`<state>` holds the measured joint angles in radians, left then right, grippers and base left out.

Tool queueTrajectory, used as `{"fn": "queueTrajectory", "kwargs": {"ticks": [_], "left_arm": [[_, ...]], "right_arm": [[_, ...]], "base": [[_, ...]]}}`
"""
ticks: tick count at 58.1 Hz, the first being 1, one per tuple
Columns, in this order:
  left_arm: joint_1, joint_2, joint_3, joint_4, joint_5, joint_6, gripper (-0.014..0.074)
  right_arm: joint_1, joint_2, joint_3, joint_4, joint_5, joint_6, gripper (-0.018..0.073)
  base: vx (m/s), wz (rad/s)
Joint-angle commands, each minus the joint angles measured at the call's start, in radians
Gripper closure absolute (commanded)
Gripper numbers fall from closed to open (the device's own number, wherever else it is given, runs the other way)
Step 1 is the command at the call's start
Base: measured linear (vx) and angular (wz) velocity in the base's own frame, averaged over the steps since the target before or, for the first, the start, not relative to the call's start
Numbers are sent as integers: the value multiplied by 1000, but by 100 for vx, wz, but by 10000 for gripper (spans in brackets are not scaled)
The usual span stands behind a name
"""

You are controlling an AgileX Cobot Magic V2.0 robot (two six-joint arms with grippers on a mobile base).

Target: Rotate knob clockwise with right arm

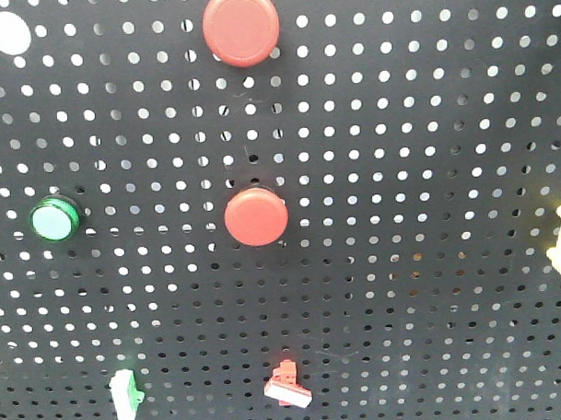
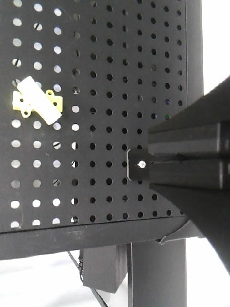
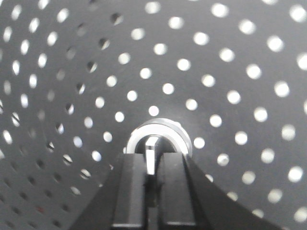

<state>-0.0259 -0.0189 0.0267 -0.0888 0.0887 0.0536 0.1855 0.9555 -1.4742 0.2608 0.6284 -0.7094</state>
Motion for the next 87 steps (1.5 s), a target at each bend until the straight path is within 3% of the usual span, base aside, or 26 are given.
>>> {"fn": "queueTrajectory", "kwargs": {"ticks": [1, 19, 28, 36, 42, 55, 72, 87], "left_arm": [[2, 0, 13, -3, -79, -2, 603], [2, 0, 13, -3, -79, -2, 603], [2, 0, 13, -3, -79, -2, 603], [2, 0, 13, -3, -79, -2, 603], [2, 0, 13, -3, -79, -2, 603], [2, 0, 13, -3, -79, -2, 603], [2, 0, 13, -3, -79, -2, 603], [2, 0, 13, -3, -79, -2, 603]], "right_arm": [[0, 41, -15, 25, -67, 125, 575], [0, 41, -15, 95, -67, 694, 568], [0, 41, -15, 214, -93, 857, 568], [0, 41, -15, 362, -150, 933, 568], [0, 41, -15, 419, -191, 946, 568], [0, 41, -15, 418, -198, 955, 568], [0, 41, -15, 420, -221, 1109, 568], [0, 41, -15, 415, -223, 1093, 548]], "base": [[0, 0], [0, 0], [0, 0], [0, 0], [0, 0], [0, -2], [0, 0], [0, 0]]}}
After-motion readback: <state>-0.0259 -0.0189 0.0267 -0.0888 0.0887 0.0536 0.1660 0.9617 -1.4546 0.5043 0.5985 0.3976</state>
